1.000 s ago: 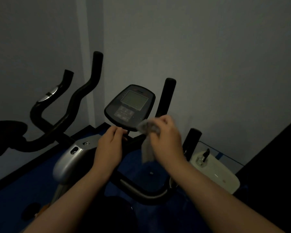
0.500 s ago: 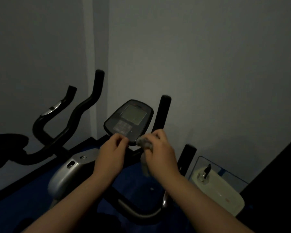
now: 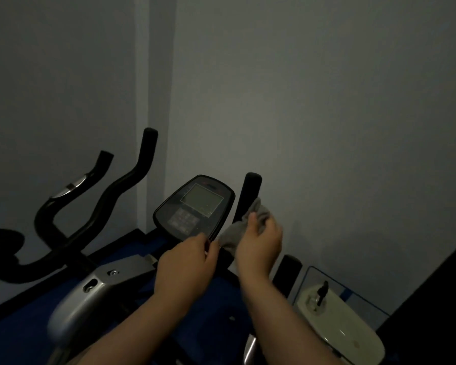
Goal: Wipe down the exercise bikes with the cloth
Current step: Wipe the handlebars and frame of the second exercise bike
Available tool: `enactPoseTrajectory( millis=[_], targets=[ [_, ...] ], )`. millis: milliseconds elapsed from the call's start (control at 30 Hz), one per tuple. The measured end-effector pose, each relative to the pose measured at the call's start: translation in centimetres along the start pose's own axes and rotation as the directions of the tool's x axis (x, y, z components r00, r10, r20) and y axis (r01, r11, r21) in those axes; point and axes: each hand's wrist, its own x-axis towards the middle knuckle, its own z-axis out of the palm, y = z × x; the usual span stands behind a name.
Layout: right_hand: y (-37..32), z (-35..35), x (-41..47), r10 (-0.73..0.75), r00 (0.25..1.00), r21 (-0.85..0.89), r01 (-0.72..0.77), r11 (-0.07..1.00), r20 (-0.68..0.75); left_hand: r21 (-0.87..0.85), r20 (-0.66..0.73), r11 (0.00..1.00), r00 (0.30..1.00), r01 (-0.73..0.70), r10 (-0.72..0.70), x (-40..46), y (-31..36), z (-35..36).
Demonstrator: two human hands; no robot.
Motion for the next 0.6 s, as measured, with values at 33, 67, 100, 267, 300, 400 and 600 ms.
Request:
enactPoseTrajectory(
  millis=[33, 67, 100, 267, 300, 400, 600],
  targets=[
    [-0.7, -0.1, 1.3, -0.003, 1.000, 0.045, 0.004, 0.999, -0.010, 0.005, -0.004, 1.000, 1.000, 0.000, 0.000, 0.0, 0.0, 0.0],
    [-1.9, 0.0, 2.7, -0.020, 1.000, 0.093, 0.022, 0.995, -0.017, 0.012, -0.010, 1.000, 1.000, 0.001, -0.001, 0.0, 0.0, 0.0],
    [-3.0, 0.2, 3.8, -0.042, 0.999, 0.121, 0.043, 0.992, -0.009, 0.015, -0.017, 1.000, 1.000, 0.001, -0.001, 0.0, 0.0, 0.0],
    [-1.0, 0.2, 1.7, -0.002, 0.994, 0.024, -0.001, 1.000, 0.106, -0.087, -0.008, 0.995, 0.999, 0.046, -0.047, 0.1, -0.1, -0.1],
    [-0.3, -0.5, 0.9, 0.025, 0.990, -0.020, -0.022, 1.000, 0.142, -0.108, 0.002, 0.992, 0.998, 0.066, -0.067, 0.2, -0.1, -0.2],
    [-0.1, -2.2, 1.0, 0.045, 0.963, -0.050, -0.033, 0.998, 0.267, -0.147, 0.020, 0.985, 0.996, 0.092, -0.090, 0.3, -0.2, -0.3],
    [-4.6, -2.3, 3.5, -0.543, 0.810, -0.175, 0.581, 0.795, 0.221, -0.153, -0.002, 0.983, 0.995, 0.102, -0.103, 0.2, -0.4, -0.4]
  ],
)
